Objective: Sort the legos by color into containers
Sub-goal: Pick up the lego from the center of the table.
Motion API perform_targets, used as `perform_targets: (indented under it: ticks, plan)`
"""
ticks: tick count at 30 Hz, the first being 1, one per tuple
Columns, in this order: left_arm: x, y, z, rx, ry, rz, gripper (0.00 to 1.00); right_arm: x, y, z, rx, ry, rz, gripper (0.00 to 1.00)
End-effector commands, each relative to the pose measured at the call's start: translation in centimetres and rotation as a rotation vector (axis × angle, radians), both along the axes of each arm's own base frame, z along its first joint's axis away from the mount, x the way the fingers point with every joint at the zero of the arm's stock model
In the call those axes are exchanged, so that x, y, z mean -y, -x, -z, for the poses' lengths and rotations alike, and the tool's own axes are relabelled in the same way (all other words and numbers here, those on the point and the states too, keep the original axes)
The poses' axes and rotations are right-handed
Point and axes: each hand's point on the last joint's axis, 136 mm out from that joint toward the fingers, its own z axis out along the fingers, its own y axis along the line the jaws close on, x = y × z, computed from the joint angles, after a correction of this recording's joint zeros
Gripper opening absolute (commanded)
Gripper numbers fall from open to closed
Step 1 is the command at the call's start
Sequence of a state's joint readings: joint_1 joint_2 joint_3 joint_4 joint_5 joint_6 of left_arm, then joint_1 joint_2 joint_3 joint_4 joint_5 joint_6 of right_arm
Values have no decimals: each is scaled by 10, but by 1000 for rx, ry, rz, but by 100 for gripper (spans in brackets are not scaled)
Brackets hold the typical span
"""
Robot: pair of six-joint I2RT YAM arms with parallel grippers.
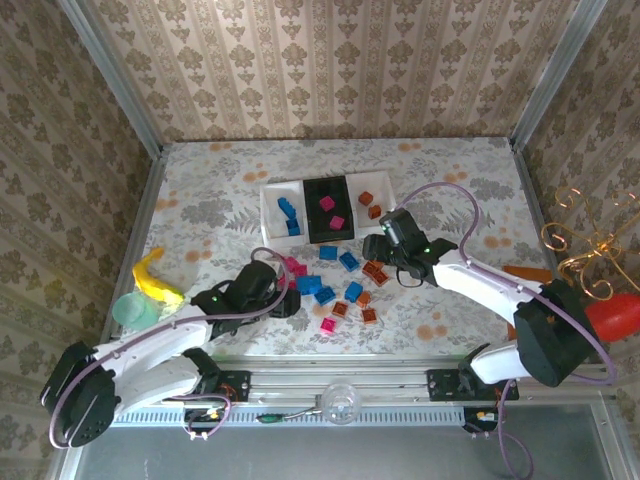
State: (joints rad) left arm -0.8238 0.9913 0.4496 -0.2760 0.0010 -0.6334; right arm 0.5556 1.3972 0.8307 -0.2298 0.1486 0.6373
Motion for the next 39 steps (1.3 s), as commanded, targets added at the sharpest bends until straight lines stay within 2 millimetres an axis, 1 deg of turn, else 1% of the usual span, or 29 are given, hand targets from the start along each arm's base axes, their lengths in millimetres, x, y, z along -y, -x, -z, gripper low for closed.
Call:
perform_targets:
  ticks: [1,4,6,9,10,11,18,20,24,28,29,32,34,37,39]
  plan:
    - [-3,-3,12,-16,-36,-30,61,-3,1,3,-11,-11,7,69]
    - [1,-11,19,-10,-62,-23,58,-2,2,3,-10,-8,12,69]
    - [4,-17,24,-15,-67,-18,58,0,3,3,-12,1,14,69]
    - [8,-26,30,-25,-75,-15,59,3,4,5,-16,17,16,69]
    - [9,-28,32,-25,-79,-13,61,3,4,-2,2,8,16,69]
    - [9,-31,33,-23,-87,-11,61,4,4,-5,11,6,18,69]
    - [12,-52,34,5,-122,-17,60,5,4,-6,16,10,19,69]
    - [8,-54,36,4,-151,-24,58,6,4,-6,16,11,20,69]
    - [-8,-53,45,-2,-206,-60,48,5,5,-5,16,10,20,69]
    - [-17,-48,47,-4,-209,-75,43,5,4,-6,18,8,18,69]
    - [-17,-47,46,-2,-204,-76,43,4,4,-7,20,5,18,69]
    - [-17,-46,43,6,-193,-65,55,3,3,-7,20,3,17,69]
    - [-17,-46,43,11,-198,-61,60,3,2,-7,20,-2,18,69]
    - [-17,-50,45,24,-216,-55,59,2,2,-6,16,-5,16,69]
    - [-16,-55,46,40,-226,-55,55,2,3,-6,14,-3,16,69]
